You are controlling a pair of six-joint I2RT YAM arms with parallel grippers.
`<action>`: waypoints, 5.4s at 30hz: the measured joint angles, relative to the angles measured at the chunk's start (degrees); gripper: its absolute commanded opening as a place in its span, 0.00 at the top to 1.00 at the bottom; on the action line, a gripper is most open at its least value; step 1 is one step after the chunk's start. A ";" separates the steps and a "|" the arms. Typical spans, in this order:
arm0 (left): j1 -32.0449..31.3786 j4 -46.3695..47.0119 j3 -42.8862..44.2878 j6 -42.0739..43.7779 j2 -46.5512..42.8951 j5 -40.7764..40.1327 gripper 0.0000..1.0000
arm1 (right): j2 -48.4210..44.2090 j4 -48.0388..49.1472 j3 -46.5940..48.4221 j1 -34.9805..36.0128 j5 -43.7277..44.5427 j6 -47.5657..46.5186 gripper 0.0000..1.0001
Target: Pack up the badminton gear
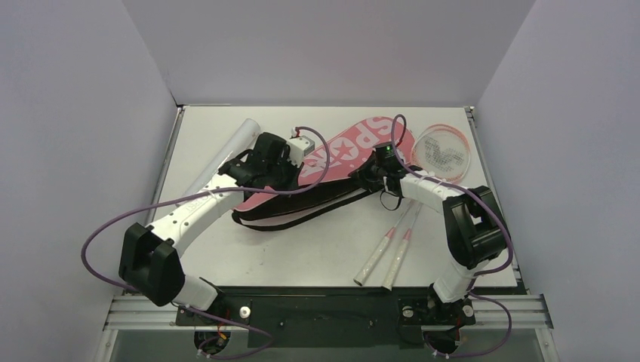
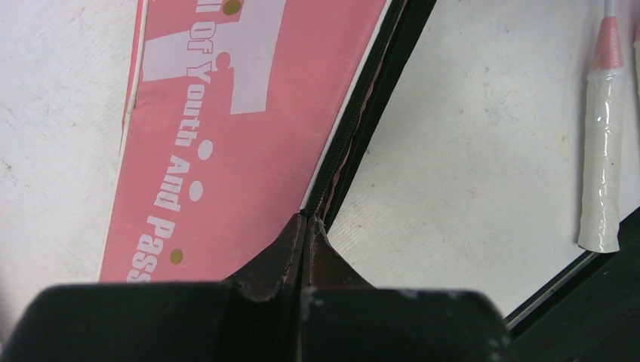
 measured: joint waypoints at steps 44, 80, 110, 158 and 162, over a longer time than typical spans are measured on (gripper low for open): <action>-8.79 4.79 6.45 3.06 8.17 -2.25 0.41 | -7.08 -9.62 9.46 9.29 7.80 -4.55 1.00; -10.45 10.78 3.21 6.82 9.68 -14.36 0.96 | -6.58 -11.96 12.85 9.33 3.48 -1.92 0.95; -0.83 6.21 3.06 -4.39 8.63 -12.81 1.00 | -15.61 -27.93 5.03 -11.91 9.18 -13.05 0.62; 0.07 5.33 5.99 -7.52 14.84 0.46 1.00 | 2.08 -28.83 2.60 -10.80 21.49 -21.18 1.00; 0.72 5.55 6.91 -7.82 16.70 1.36 1.00 | 0.15 -30.60 2.60 -7.04 21.86 -22.58 1.00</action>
